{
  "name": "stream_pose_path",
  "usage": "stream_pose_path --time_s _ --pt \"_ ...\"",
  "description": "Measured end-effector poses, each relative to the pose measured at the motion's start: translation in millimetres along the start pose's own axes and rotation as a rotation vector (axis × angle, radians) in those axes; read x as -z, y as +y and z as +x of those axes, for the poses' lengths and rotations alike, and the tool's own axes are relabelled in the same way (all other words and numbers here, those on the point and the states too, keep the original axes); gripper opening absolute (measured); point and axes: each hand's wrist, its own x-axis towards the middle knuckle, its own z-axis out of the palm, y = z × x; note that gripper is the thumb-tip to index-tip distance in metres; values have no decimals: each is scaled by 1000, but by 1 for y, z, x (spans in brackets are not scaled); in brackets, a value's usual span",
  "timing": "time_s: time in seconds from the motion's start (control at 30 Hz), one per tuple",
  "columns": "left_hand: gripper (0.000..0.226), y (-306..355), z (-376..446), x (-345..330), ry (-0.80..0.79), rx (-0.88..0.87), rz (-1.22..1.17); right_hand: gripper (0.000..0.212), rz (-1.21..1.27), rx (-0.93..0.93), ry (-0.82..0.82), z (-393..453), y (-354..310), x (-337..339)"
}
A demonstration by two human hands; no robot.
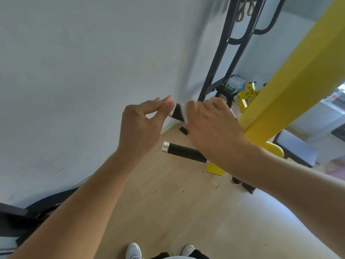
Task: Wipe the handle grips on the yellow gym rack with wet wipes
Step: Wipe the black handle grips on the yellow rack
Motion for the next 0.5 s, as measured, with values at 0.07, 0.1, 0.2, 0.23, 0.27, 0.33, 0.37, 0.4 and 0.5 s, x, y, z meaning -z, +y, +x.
stream_pose_path --time_s 0.07,0.1,0.2,0.23,0.27,0.33,0.37,0.4,0.5 --pt "29 1 -1 0 9 6 32 30 -195 -41 -157 -20 17 6" --pt "30 2 -2 -2 15 11 39 31 -290 -54 -204 -26 23 8" --pt "32 3 -4 -6 15 22 36 32 -328 -39 -225 -29 19 5" --pt "33 3 -4 -6 7 22 33 32 -244 -30 -166 -23 15 3" --pt "34 3 -4 -6 -2 21 28 33 -141 -17 -83 -16 9 2" --pt "30 3 -4 -5 -8 18 4 37 87 4 28 4 -6 0" --pt "26 2 -4 -4 -2 20 -12 39 200 11 51 13 -13 -1" --pt "24 2 -5 -3 7 24 -24 40 273 19 76 18 -18 -1" --pt "26 2 -7 0 49 28 -15 38 89 25 44 6 -8 3"
